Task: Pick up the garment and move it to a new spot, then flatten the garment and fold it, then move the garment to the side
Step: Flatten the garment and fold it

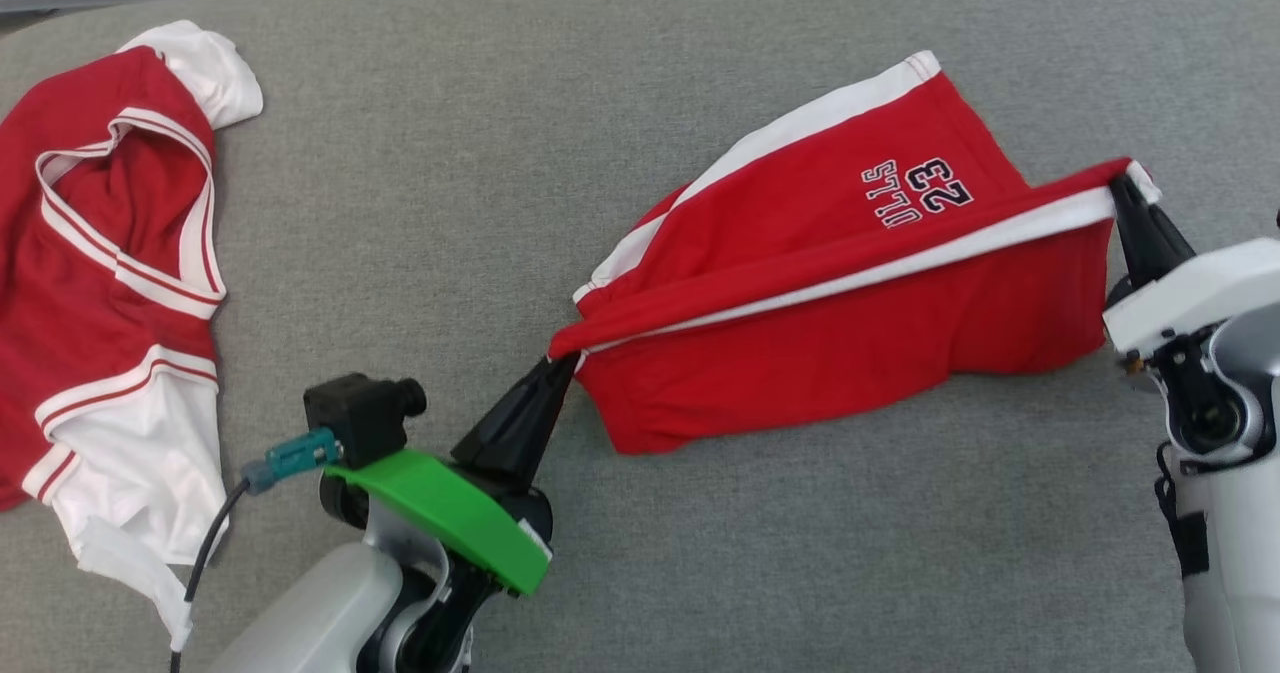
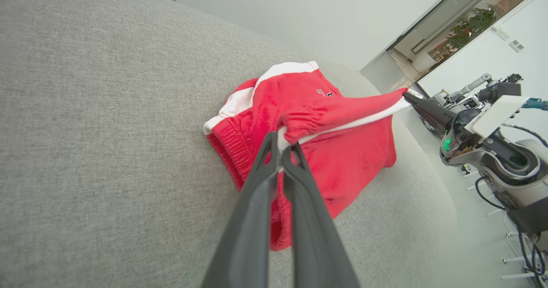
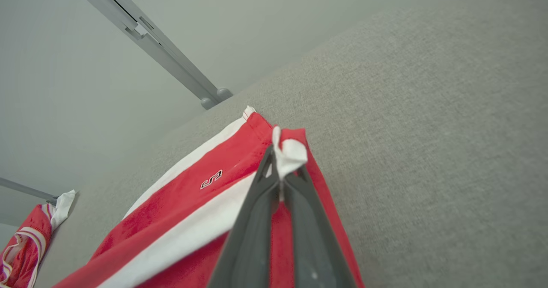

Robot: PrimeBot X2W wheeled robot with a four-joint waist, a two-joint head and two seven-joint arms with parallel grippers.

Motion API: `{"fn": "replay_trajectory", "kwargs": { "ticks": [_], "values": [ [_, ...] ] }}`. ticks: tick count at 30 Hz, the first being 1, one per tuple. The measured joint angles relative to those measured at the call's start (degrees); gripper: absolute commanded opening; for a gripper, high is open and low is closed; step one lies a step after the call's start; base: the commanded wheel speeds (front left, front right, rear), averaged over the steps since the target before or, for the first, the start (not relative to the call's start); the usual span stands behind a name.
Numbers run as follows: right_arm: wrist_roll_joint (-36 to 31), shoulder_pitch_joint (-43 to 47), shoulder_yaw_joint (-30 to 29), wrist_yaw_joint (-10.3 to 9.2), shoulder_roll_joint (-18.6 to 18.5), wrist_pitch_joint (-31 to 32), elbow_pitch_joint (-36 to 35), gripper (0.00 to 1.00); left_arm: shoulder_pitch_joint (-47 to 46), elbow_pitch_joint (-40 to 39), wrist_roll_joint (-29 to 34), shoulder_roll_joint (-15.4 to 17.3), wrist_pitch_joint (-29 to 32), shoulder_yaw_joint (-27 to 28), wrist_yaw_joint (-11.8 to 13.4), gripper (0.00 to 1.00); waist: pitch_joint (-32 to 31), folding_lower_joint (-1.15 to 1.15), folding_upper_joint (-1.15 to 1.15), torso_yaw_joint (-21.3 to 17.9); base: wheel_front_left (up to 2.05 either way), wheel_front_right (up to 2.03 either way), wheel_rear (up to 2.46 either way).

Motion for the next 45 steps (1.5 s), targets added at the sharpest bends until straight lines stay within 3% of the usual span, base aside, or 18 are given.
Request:
{"fn": "replay_trajectory", "kwargs": {
  "ticks": [7,14,15,16,17,18,19,28,34,38,41,45],
  "values": [
    [-4.9,-13.6,1.4,-0.01,-1.4,2.0,9.8,0.00,-8.9,7.4,-1.4,-4.5,4.0,0.0,-1.9,0.00,3.7,0.00,0.00,3.0,0.00,0.00,0.00],
    [-9.8,-20.8,1.4,-0.02,-2.1,2.7,17.5,0.00,-14.8,14.4,-1.3,-8.0,5.4,-0.5,-3.0,0.00,7.2,0.00,0.00,5.2,0.00,0.00,0.00],
    [-10.0,-21.2,1.4,-0.02,-2.1,2.6,18.1,0.27,-15.1,15.0,-1.3,-8.3,5.4,-0.4,-3.0,0.00,7.5,0.00,0.00,5.4,0.00,0.00,0.00],
    [-10.0,-21.7,1.7,-0.03,-2.0,2.4,18.5,0.93,-15.2,15.8,-1.3,-8.6,5.3,-0.3,-2.9,0.00,7.8,0.00,0.00,5.7,0.00,0.00,0.00],
    [-10.0,-22.4,2.0,-0.03,-1.9,2.0,18.9,1.00,-15.4,16.5,-1.4,-9.0,5.3,-0.3,-2.9,0.18,8.0,0.00,0.00,6.0,0.00,0.00,0.00],
    [-10.2,-22.8,2.3,-0.03,-1.9,1.8,19.2,1.00,-15.6,16.9,-1.4,-9.1,5.6,-0.4,-2.9,0.47,8.2,0.00,0.00,6.2,0.00,0.00,0.00],
    [-10.4,-23.4,2.6,-0.03,-2.1,0.9,19.4,1.00,-15.8,17.2,-1.5,-9.2,5.6,-0.5,-2.9,1.00,8.4,0.00,0.00,6.4,0.00,0.00,0.00],
    [-9.9,-25.3,4.5,-0.05,-3.5,-5.3,20.6,1.00,-15.5,17.5,-0.3,-10.0,0.9,0.3,-1.3,1.00,8.5,0.00,0.00,6.5,0.00,0.00,0.00],
    [-16.6,-20.4,13.3,-0.05,-9.1,-7.8,17.6,1.00,-10.8,11.9,8.3,-7.7,-6.5,3.7,5.5,1.00,7.4,0.00,0.00,5.6,0.00,0.00,0.00],
    [-19.9,-18.6,16.5,-0.05,-11.5,-4.2,17.0,1.00,-3.6,4.0,17.1,-8.3,-6.9,10.9,9.2,1.00,7.1,0.00,0.00,4.9,0.00,0.00,0.00],
    [-20.1,-18.9,18.3,-0.05,-11.9,0.1,16.7,1.00,2.4,1.4,23.0,-9.9,-6.9,14.5,9.0,1.00,7.7,0.00,0.00,4.9,0.00,0.00,0.00],
    [-21.6,-20.9,19.4,-0.05,-13.9,6.3,18.3,1.00,6.3,0.3,28.7,-14.2,-6.9,18.3,6.5,1.00,8.9,0.00,0.00,5.9,0.00,0.00,0.00]
  ]
}}
